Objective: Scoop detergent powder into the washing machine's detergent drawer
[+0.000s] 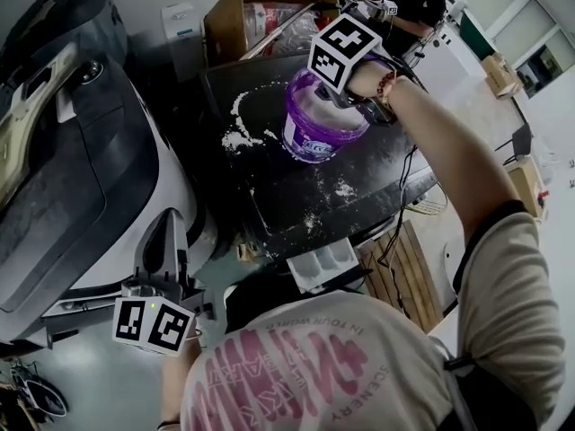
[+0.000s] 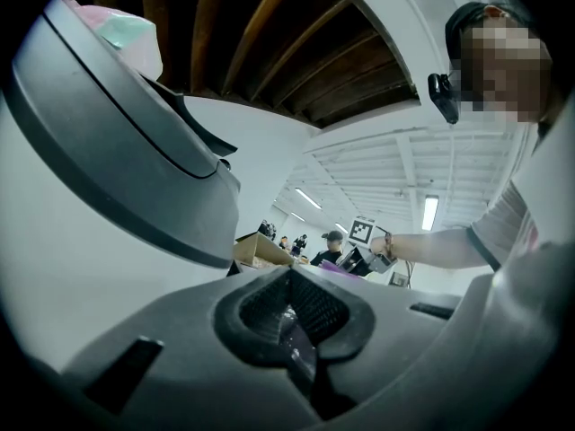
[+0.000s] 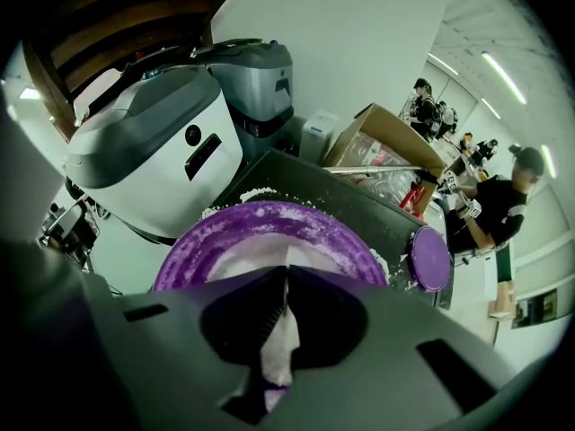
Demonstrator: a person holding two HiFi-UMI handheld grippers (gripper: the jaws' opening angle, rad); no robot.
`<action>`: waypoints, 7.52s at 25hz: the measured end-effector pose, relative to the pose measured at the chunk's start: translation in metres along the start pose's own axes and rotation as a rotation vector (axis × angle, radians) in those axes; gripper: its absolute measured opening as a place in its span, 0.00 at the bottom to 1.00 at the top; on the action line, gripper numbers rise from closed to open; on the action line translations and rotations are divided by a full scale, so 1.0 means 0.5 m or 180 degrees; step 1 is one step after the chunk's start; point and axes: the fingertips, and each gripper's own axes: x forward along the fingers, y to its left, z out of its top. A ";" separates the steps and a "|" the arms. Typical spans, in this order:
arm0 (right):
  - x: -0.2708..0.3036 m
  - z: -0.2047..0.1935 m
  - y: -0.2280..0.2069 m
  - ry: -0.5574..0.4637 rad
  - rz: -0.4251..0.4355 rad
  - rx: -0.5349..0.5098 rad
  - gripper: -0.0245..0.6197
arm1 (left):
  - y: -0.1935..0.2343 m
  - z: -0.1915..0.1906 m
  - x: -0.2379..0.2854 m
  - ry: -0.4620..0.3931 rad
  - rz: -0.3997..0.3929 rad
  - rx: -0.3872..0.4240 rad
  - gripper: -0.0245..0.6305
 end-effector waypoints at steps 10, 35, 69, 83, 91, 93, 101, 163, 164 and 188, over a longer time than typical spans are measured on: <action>0.009 -0.004 0.039 0.0032 0.0197 -0.0150 0.05 | -0.016 -0.005 -0.007 0.0014 0.0027 0.0021 0.04; 0.015 -0.031 0.101 0.0173 0.0696 -0.0622 0.05 | -0.067 -0.026 -0.017 0.0044 0.0162 0.0143 0.04; -0.116 -0.070 0.077 -0.0996 0.1683 0.0477 0.05 | -0.253 -0.086 -0.103 -0.0299 0.0483 0.0334 0.04; -0.191 -0.080 0.031 -0.1870 0.2199 0.1734 0.05 | -0.272 -0.078 -0.078 -0.0301 0.0273 0.0210 0.04; -0.221 -0.101 0.082 -0.2237 0.2216 0.2191 0.05 | -0.247 -0.035 -0.043 -0.0168 -0.0097 0.0242 0.04; -0.215 -0.109 0.096 -0.2296 0.2235 0.2369 0.05 | -0.234 -0.023 -0.040 -0.0107 -0.0206 0.0246 0.04; -0.198 -0.142 0.155 -0.2490 0.2336 0.2985 0.05 | -0.193 0.025 -0.050 0.0037 -0.0575 0.0293 0.04; 0.006 -0.539 0.462 -0.1795 0.2413 0.3758 0.05 | -0.231 -0.191 -0.212 0.0862 -0.0825 -0.0054 0.04; 0.009 -0.542 0.465 -0.1753 0.2432 0.3717 0.05 | -0.233 -0.193 -0.223 0.0834 -0.0764 -0.0051 0.04; 0.055 -0.522 0.497 -0.1373 0.1446 0.2127 0.05 | -0.197 -0.201 -0.410 0.0493 0.0050 -0.0087 0.04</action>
